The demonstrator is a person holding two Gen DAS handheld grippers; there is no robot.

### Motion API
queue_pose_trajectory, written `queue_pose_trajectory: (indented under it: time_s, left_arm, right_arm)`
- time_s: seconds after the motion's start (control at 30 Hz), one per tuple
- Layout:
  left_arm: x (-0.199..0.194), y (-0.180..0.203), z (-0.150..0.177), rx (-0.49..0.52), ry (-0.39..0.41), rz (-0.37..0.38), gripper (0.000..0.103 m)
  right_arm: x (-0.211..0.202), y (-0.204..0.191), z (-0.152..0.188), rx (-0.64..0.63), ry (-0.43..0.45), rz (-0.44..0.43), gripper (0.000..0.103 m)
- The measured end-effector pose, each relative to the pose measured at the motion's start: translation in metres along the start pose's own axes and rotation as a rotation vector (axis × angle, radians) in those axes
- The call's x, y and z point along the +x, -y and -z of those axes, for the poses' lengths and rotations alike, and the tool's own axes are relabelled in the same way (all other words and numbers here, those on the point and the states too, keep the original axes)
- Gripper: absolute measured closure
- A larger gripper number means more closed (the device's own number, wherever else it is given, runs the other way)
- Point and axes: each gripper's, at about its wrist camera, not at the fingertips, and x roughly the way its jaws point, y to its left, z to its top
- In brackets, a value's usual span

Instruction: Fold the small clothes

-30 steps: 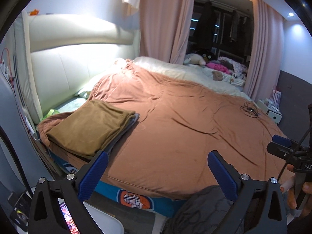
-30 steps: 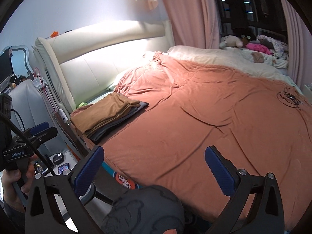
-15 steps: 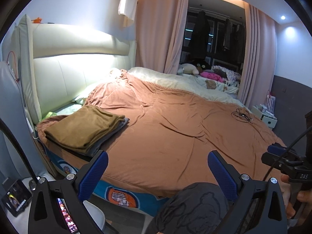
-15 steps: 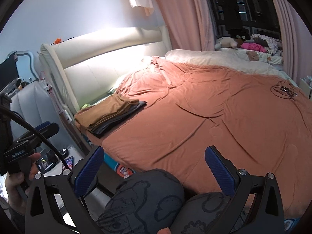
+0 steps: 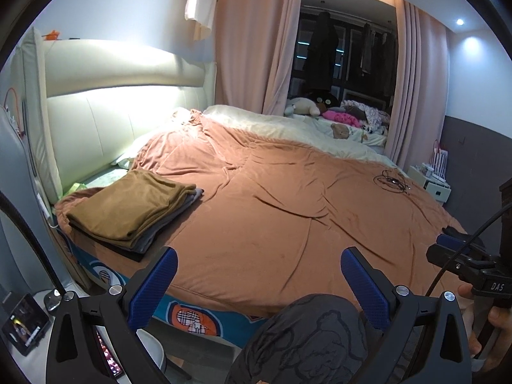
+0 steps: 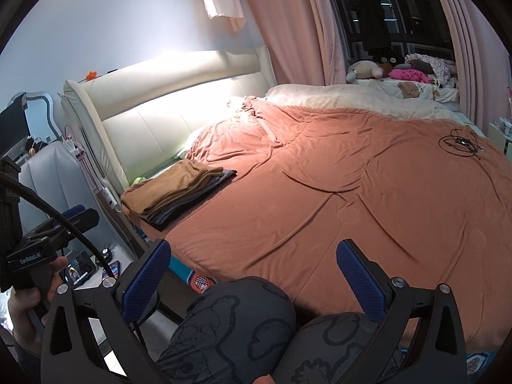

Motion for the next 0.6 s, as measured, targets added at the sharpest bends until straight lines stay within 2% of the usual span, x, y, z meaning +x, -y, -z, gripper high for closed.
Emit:
queue_pose_trajectory:
  time_s: [0.6]
  left_arm:
    - [-0.0072,0.0041,0.0024,0.006,0.018,-0.028,0.001]
  right_arm:
    - [-0.0001,0.0011,0.0025,0.003,0.003,0.020,0.000]
